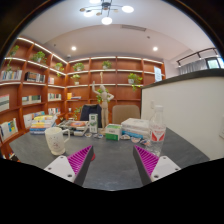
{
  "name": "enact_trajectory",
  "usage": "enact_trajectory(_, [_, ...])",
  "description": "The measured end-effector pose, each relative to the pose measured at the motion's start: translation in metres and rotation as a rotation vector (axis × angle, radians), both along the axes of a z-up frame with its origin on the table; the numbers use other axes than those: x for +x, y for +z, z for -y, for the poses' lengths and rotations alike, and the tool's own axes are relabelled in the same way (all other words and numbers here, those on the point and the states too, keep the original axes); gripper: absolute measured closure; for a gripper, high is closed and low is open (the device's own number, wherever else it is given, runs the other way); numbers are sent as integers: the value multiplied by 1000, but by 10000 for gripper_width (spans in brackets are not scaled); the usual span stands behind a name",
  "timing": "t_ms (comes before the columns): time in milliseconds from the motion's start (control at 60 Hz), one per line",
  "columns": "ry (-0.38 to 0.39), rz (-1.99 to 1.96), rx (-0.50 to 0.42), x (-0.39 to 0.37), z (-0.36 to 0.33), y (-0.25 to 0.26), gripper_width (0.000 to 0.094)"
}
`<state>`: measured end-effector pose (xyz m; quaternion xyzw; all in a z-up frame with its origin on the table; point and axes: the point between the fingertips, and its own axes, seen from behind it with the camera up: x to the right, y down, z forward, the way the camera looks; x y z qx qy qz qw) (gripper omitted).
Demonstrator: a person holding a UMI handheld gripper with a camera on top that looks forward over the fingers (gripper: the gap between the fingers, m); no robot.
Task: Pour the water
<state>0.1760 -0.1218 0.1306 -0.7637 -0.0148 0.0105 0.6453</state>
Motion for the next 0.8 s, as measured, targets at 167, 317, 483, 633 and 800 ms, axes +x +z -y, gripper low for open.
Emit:
enact_trajectory(167, [-97,-57,-25,48,0,-9,96])
enact_trajectory(317, [-156,-63,5,112,-16,-23,95])
enact_trajectory(483, [-152,-49,59,140,-52,-12,95])
enact_trajectory(633, [-140,-12,63,153,-94,-15,98])
enact_trajectory(800, [-120,44,109,176,-147,-7,181])
